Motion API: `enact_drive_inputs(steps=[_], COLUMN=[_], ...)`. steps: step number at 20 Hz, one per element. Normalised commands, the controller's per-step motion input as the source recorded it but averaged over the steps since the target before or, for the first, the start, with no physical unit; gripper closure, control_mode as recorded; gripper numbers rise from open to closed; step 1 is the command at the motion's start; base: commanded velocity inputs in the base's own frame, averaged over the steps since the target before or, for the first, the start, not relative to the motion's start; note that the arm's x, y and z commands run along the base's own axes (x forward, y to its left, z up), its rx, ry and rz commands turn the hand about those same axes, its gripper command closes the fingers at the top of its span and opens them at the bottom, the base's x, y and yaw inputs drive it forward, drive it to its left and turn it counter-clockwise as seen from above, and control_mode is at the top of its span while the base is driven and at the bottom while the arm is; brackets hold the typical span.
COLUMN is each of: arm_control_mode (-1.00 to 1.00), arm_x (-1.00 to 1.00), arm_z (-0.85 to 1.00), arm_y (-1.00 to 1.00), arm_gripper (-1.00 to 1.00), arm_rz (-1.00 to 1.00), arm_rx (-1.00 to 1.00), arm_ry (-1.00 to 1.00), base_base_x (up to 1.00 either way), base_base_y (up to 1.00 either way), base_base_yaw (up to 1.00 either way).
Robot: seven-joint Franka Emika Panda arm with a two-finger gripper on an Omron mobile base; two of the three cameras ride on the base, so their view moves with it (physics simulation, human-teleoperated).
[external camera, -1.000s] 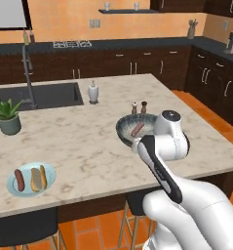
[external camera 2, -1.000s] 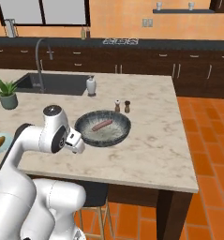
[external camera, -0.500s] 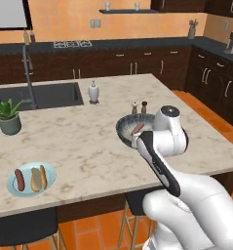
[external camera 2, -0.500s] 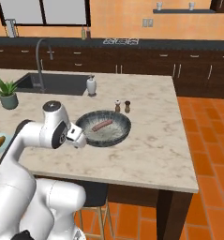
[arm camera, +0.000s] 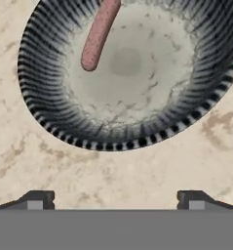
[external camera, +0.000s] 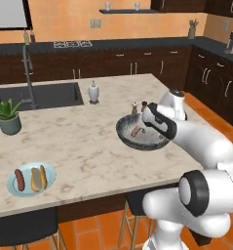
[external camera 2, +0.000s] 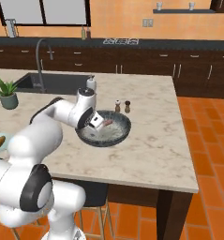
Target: Place one bun and one sausage from the bowl on each plate.
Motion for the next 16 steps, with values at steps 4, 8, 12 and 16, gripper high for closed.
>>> enact_drive_inputs(steps=[4,8,12,16], arm_control_mode=[-1.0,-1.0,-1.0,-1.0], arm_x=[1.0,1.0,1.0,0.82], arm_z=[-0.21,-0.55,-0.73,-0.38], arm_y=[-0.27,0.07,0.24,-0.21], arm_gripper=[-1.0,-1.0,-1.0,-1.0], arm_rz=[-0.08,-0.03,-0.02,-0.01], arm_rx=[0.13,0.03,-0.02,0.0], arm_ry=[0.07,0.02,0.0,0.0], base_base_x=[0.0,0.0,0.0,0.0], base_base_y=[0.0,0.0,0.0,0.0], base_base_yaw=[0.0,0.0,0.0,0.0])
